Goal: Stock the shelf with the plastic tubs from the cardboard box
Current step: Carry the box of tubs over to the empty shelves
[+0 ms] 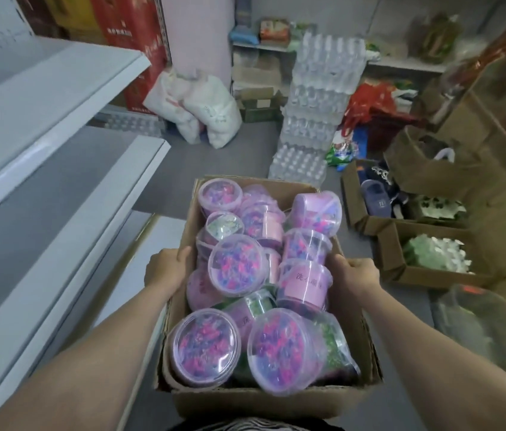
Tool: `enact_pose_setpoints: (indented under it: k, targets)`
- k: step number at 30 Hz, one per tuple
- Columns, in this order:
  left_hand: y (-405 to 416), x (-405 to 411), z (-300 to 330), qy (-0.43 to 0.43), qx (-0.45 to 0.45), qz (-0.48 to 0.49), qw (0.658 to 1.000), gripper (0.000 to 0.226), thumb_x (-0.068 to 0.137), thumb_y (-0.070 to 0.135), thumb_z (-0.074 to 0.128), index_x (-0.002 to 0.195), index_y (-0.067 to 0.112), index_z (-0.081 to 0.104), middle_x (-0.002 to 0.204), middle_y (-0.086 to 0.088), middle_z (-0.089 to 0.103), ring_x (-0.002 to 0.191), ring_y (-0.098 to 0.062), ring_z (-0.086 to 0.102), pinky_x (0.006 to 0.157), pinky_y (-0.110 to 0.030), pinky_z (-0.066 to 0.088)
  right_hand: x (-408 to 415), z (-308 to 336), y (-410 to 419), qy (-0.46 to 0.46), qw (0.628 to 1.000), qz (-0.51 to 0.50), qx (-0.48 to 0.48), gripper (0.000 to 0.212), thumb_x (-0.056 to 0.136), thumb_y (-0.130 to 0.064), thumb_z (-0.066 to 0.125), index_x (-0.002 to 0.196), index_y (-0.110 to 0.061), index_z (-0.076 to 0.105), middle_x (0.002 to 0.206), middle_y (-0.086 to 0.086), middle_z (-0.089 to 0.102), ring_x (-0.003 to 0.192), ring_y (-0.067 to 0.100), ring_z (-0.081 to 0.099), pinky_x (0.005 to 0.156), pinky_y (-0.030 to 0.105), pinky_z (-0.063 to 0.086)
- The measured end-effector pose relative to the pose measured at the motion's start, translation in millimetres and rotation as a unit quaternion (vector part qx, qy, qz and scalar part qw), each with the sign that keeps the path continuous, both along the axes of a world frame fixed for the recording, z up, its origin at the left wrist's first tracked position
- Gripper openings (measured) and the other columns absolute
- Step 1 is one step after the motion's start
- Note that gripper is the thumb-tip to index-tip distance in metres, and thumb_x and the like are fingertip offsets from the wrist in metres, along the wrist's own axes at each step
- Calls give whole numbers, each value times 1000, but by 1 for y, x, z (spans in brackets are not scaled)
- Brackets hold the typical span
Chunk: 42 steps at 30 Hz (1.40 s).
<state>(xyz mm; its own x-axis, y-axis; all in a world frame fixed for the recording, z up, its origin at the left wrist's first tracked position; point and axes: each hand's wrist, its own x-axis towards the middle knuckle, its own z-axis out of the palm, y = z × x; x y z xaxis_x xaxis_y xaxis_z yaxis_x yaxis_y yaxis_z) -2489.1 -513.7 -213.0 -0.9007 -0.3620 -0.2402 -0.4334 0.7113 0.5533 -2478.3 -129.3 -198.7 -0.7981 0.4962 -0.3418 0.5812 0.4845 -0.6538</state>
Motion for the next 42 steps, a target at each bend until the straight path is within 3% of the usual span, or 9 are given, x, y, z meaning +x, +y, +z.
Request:
enact_pose_setpoints:
  k: [7,14,23,29,33,37,42]
  targets:
    - [-3,-127,2,-8,-11,-3,1000,52,99,47,39,56,17,43,77,-20,64,76,-38,60,62,-36,40,-144,3,-1,1,999,30,10,53,91,-44,64,88,9,70,87,26,71,81,31,68,74,41,54]
    - [-17,-242,-12,-16,-17,-23,999,51,101,44,37,69,9,56,79,-14,60,84,-37,58,71,-38,44,-258,-20,-19,-19,999,25,23,53,92,-44,63,91,8,71,89,25,70,88,36,67,74,39,49]
    - [-33,-383,-55,-28,-47,-57,997,49,102,39,38,93,2,68,97,-22,68,93,-38,60,68,-32,33,-372,-66,-49,-46,998,-14,51,51,95,-40,60,89,10,70,81,26,67,86,39,65,76,43,49]
    - [-36,-442,-108,-48,-26,-41,998,48,101,40,40,84,3,66,89,-23,68,85,-39,60,66,-34,34,-424,-104,-54,-65,996,-26,64,54,96,-40,58,86,13,67,82,31,66,84,42,65,70,42,48]
    - [-32,-466,-134,-75,-26,-37,996,49,101,40,39,85,1,66,89,-23,67,83,-39,59,66,-34,35,-450,-128,-51,-79,995,-34,53,52,96,-42,58,85,8,69,77,23,67,75,33,63,70,41,49]
    - [-26,-483,-151,-87,-23,-37,995,48,102,36,39,88,-1,66,91,-25,66,84,-37,57,67,-33,32,-467,-150,-47,-88,994,-52,46,51,94,-43,60,74,4,64,64,12,57,65,22,51,63,40,47]
    - [-23,-491,-173,-91,-14,-28,995,47,102,35,39,96,-1,69,92,-24,67,84,-36,58,68,-33,35,-475,-176,-45,-104,992,-65,34,48,92,-42,62,77,4,65,66,20,60,64,19,50,62,39,50]
